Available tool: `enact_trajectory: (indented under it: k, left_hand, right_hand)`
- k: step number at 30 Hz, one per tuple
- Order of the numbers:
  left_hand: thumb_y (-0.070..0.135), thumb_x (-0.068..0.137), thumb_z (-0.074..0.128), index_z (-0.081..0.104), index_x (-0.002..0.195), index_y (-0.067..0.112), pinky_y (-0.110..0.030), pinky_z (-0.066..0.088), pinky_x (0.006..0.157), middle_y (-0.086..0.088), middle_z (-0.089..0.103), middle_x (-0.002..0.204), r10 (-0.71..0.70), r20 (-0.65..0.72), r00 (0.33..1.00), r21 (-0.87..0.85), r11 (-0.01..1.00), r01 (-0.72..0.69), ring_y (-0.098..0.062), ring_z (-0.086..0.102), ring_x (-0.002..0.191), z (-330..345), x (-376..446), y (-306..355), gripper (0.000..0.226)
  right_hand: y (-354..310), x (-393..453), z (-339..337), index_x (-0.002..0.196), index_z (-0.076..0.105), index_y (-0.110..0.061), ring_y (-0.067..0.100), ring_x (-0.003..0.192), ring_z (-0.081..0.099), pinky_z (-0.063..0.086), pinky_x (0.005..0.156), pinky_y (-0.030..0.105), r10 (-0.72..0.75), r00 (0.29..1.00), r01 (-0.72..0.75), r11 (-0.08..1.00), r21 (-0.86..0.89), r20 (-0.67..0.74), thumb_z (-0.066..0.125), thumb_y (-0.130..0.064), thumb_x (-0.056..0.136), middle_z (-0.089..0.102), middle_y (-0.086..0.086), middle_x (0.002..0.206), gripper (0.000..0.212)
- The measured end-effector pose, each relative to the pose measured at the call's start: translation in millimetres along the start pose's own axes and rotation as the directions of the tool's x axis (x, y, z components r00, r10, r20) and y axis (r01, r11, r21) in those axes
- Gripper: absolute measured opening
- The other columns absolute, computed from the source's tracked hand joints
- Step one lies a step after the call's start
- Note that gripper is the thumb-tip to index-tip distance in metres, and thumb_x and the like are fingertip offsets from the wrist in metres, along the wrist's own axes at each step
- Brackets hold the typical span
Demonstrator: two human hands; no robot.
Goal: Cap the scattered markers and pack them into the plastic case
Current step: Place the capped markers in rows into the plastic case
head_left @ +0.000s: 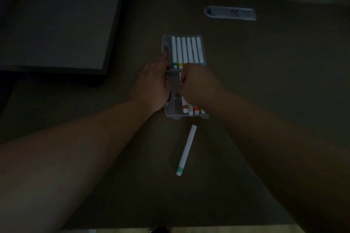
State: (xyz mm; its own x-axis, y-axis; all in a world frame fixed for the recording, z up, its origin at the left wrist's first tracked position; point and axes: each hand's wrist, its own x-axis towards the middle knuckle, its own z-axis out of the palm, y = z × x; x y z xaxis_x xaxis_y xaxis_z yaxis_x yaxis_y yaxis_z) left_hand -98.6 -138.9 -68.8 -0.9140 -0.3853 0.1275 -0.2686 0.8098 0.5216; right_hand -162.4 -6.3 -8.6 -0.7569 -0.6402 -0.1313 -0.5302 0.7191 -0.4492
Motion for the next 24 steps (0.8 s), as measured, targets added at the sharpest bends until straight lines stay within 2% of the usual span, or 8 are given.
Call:
enact_trajectory:
  k: [3,6,10,13,15,18,21,24]
  left_hand:
    - [0.034,0.096,0.047,0.047,0.138,0.021,-0.044,0.044,0.108,-0.001,0.053,0.142,0.004,0.022,1.0,-0.006,1.0,-0.004,-0.016,0.05,0.129,2,2,-5,0.044]
    - [0.036,0.096,0.046,0.045,0.141,0.02,-0.044,0.045,0.106,-0.001,0.055,0.136,0.005,0.022,1.0,-0.005,1.0,-0.005,-0.016,0.051,0.126,1,2,-6,0.047]
    - [0.049,0.09,0.033,0.045,0.14,0.019,-0.044,0.045,0.107,-0.001,0.05,0.143,0.002,0.051,0.999,-0.007,1.0,-0.001,-0.016,0.048,0.13,-1,0,-4,0.06]
    - [0.04,0.094,0.042,0.04,0.145,0.018,-0.043,0.046,0.105,-0.001,0.054,0.137,0.01,0.036,0.999,-0.018,1.0,-0.01,-0.014,0.05,0.125,-2,0,-4,0.055]
    - [0.04,0.094,0.042,0.034,0.149,0.019,-0.042,0.045,0.105,-0.002,0.054,0.136,0.005,0.035,0.999,-0.028,1.0,-0.004,-0.016,0.049,0.126,-3,0,-3,0.06]
    - [0.051,0.086,0.03,0.042,0.144,0.017,-0.044,0.044,0.106,-0.003,0.052,0.141,0.014,0.053,0.998,-0.029,0.999,-0.012,-0.017,0.049,0.128,-4,-1,-1,0.068]
    - [0.046,0.091,0.033,0.045,0.141,0.015,-0.042,0.042,0.109,-0.003,0.049,0.145,0.017,0.041,0.999,-0.014,1.0,-0.016,-0.016,0.047,0.13,-4,-1,-1,0.06]
    - [0.046,0.092,0.038,0.044,0.141,0.02,-0.043,0.045,0.106,-0.001,0.053,0.14,0.0,0.031,1.0,-0.008,1.0,0.0,-0.015,0.049,0.128,-1,0,-2,0.056]
  right_hand:
    - [4,11,7,0.122,0.058,-0.007,0.022,0.102,0.064,0.049,0.081,0.026,0.02,0.998,-0.016,0.998,-0.058,0.066,0.063,-0.024,0.093,0.065,0.01,0.111,0.035]
    - [7,21,8,0.13,0.054,-0.006,0.024,0.109,0.062,0.049,0.092,0.031,0.069,0.987,-0.055,0.994,-0.095,0.148,0.065,-0.027,0.092,0.063,0.011,0.12,0.045]
    - [8,28,14,0.126,0.058,-0.005,0.023,0.108,0.062,0.049,0.092,0.031,0.041,0.984,-0.009,0.984,-0.178,0.176,0.066,-0.026,0.091,0.064,0.009,0.118,0.041]
    - [6,33,14,0.122,0.06,-0.005,0.023,0.106,0.062,0.051,0.091,0.033,0.068,0.975,-0.018,0.972,-0.235,0.209,0.069,-0.023,0.088,0.064,0.009,0.117,0.039]
    - [5,36,14,0.123,0.059,-0.006,0.024,0.108,0.061,0.05,0.093,0.035,0.072,0.97,-0.013,0.969,-0.249,0.231,0.07,-0.023,0.088,0.063,0.009,0.119,0.04]
    - [5,37,16,0.127,0.056,-0.005,0.026,0.112,0.059,0.048,0.099,0.039,0.081,0.963,-0.001,0.955,-0.296,0.258,0.068,-0.025,0.09,0.059,0.01,0.123,0.044]
    - [5,30,14,0.123,0.058,-0.005,0.023,0.106,0.061,0.05,0.095,0.036,0.043,0.981,-0.003,0.979,-0.206,0.19,0.066,-0.025,0.09,0.063,0.009,0.115,0.039]
    - [1,2,-6,0.12,0.06,-0.008,0.017,0.098,0.063,0.047,0.08,0.023,0.066,0.99,-0.064,0.998,-0.019,0.124,0.069,-0.028,0.089,0.065,0.006,0.108,0.038]
